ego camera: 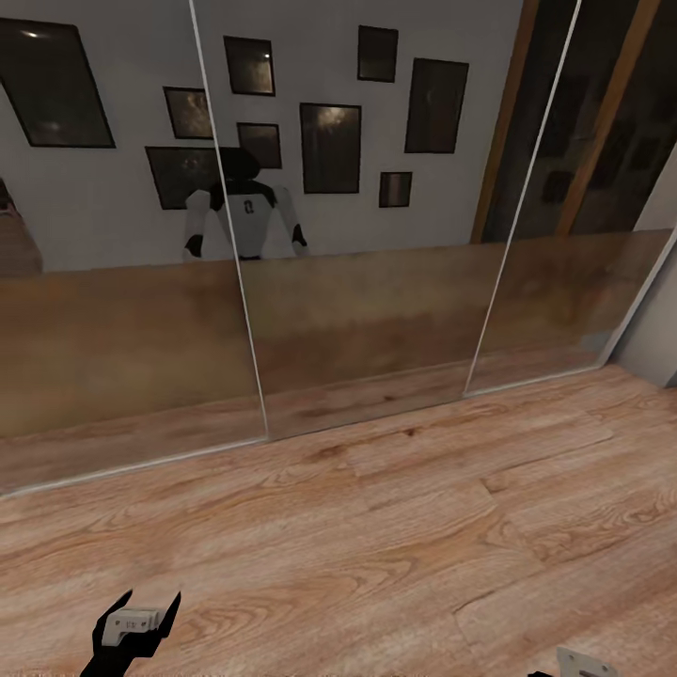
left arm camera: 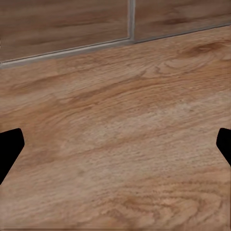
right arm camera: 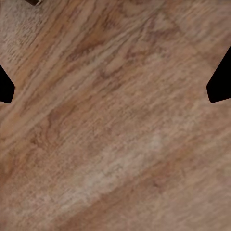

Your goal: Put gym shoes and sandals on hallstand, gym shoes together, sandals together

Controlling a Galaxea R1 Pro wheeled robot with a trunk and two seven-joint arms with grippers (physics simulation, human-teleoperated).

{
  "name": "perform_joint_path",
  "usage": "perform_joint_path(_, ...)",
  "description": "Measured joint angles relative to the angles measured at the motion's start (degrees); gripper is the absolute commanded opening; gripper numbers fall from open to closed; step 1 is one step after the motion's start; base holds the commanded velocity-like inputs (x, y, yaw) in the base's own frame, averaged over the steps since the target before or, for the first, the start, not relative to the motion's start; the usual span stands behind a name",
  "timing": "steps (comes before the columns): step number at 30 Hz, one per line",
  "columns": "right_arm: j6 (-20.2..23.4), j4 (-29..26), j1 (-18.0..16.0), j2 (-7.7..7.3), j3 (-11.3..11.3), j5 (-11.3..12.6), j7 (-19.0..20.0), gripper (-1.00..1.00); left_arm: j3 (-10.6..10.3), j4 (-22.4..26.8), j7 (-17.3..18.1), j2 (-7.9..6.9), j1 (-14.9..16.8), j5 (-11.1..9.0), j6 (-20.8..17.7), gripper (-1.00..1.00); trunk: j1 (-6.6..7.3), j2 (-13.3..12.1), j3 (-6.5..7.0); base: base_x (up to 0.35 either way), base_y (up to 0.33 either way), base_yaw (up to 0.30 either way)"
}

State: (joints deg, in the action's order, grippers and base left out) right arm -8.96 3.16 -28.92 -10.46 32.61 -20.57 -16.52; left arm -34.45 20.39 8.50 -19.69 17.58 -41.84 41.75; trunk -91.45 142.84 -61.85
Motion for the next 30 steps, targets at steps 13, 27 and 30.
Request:
perform_joint_path(13, 0.0, 0.0, 0.0, 0.00, 0.0, -0.1, 0.0, 1.00, -0.1, 0.0, 0.0, 0.00, 0.0, 0.0, 0.0, 1.00, 0.00, 0.0, 0.00, -0.163, -0.177, 0.014)
perform_joint_path(27, 0.0, 0.0, 0.0, 0.00, 0.0, -0.1, 0.0, 1.00, 0.0, 0.0, 0.0, 0.00, 0.0, 0.0, 0.0, 1.00, 0.00, 0.0, 0.00, -0.054, -0.060, 0.060)
perform_joint_path(30, 0.0, 0.0, 0.0, 0.00, 0.0, -0.1, 0.0, 1.00, 0.0, 0.0, 0.0, 0.00, 0.0, 0.0, 0.0, 1.00, 0.00, 0.0, 0.00, -0.012, -0.013, 0.197)
